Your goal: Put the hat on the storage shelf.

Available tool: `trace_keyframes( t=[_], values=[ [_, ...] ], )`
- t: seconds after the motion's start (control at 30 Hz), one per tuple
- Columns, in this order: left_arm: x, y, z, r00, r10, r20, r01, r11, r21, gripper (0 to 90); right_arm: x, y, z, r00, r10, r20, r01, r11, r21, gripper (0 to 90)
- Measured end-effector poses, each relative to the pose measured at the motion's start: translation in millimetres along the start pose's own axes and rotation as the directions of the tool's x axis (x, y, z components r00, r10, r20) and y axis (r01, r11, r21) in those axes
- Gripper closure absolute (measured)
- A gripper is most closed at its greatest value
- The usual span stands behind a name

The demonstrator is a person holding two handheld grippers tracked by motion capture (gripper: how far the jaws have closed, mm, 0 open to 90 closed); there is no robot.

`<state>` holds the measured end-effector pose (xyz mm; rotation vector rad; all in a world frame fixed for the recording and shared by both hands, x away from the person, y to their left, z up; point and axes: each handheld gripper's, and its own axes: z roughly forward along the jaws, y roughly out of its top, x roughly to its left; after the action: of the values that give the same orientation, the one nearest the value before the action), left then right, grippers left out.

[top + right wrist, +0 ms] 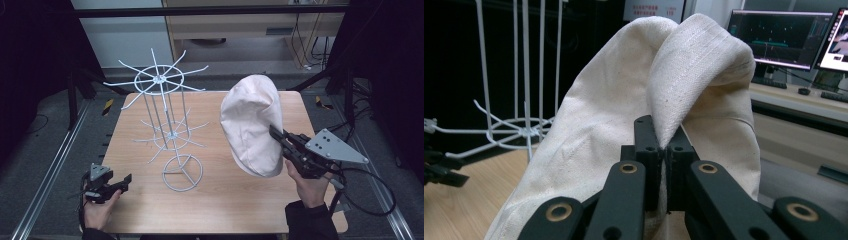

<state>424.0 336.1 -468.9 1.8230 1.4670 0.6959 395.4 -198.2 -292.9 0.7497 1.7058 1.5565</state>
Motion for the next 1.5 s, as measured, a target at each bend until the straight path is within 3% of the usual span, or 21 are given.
trace_keyframes(
  t=[0.5,0.97,1.5],
  values=[
    [0.4,0.0,-0.4,1.0000,-0.001,-0.001,0.001,1.0000,-0.002,28.7,7.4,22.6,-3.0,0.9997,-0.019,-0.013,0.018,0.996,-0.091,88.1],
    [0.5,0.1,-0.7,1.0000,-0.001,-0.003,0.001,1.0000,-0.003,28.7,13.3,39.2,-4.3,0.9983,-0.054,-0.024,0.050,0.991,-0.126,88.3],
    [0.1,0.2,-0.5,1.0000,0.003,-0.004,-0.003,1.0000,-0.001,28.7,17.6,59.8,-12.3,0.9960,-0.081,-0.038,0.071,0.976,-0.204,88.3]
  ],
)
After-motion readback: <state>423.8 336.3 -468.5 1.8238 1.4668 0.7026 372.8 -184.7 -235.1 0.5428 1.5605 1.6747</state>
